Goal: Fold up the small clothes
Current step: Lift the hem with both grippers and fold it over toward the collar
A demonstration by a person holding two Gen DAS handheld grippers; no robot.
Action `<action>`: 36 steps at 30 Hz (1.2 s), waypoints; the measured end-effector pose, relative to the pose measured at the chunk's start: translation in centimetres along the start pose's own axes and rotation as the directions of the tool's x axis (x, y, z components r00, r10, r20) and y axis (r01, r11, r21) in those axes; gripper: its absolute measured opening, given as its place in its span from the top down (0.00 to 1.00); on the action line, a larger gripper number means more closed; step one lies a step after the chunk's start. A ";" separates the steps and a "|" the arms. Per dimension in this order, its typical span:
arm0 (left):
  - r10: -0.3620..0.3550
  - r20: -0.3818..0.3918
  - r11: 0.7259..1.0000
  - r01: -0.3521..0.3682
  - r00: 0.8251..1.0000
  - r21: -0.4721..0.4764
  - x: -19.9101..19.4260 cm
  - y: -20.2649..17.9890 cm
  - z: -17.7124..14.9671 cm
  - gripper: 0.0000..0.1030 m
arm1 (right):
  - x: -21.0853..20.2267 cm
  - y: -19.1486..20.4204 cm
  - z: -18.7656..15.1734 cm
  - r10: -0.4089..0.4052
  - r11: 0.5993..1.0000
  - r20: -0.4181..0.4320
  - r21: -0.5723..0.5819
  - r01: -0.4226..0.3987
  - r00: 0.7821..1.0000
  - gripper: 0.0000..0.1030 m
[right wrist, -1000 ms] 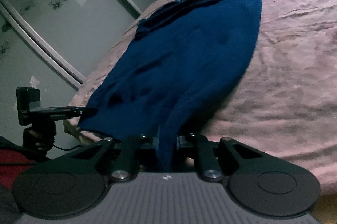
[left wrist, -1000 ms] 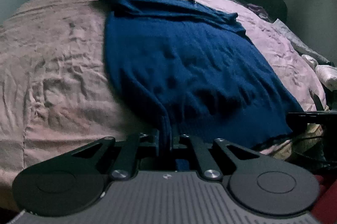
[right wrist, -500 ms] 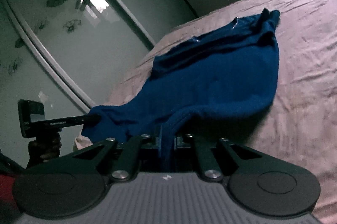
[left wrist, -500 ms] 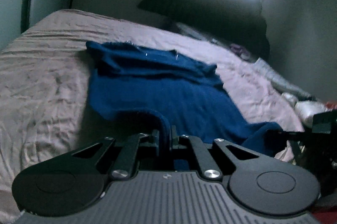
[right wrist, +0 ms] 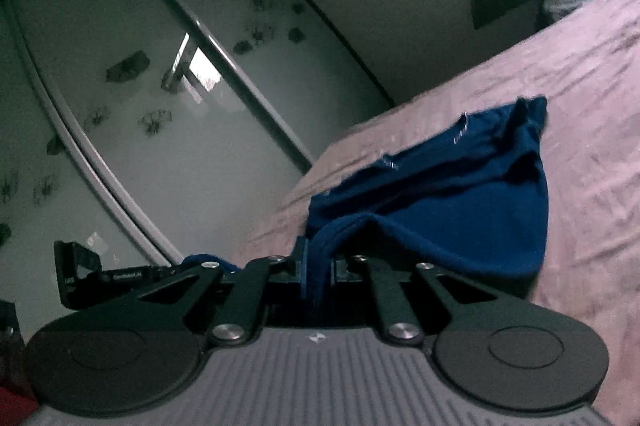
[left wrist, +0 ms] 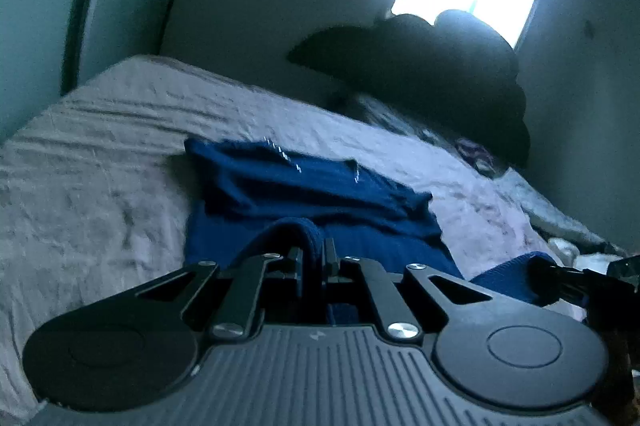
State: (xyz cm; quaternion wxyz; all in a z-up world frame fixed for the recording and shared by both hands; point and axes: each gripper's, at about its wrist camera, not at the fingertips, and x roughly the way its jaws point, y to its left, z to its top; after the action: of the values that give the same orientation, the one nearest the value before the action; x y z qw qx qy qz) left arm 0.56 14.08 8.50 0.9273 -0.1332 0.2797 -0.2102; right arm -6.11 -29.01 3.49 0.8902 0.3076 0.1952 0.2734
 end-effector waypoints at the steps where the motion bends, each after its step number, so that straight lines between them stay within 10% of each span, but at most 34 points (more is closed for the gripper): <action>1: 0.003 0.008 1.000 -0.003 1.000 -0.002 0.2 0.0 0.4 0.93 | 0.2 0.0 0.3 0.002 1.000 0.010 -0.003 -0.002 1.000 0.91; 21: 0.068 0.018 0.998 -0.068 0.998 -0.020 7.1 1.8 5.1 0.93 | 7.8 -3.9 5.8 -0.081 0.997 0.045 -0.017 0.082 0.996 0.91; 36: 0.155 -0.007 0.987 -0.156 0.988 -0.027 6.2 -0.3 4.3 0.93 | 6.9 -3.0 3.1 -0.112 0.992 0.140 -0.038 0.118 0.984 0.91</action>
State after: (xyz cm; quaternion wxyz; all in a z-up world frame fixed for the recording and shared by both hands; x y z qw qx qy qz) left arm 7.62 11.51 9.21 0.9382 -0.1234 0.2945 -0.1337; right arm 1.95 -28.17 2.57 0.9227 0.2934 0.1444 0.2043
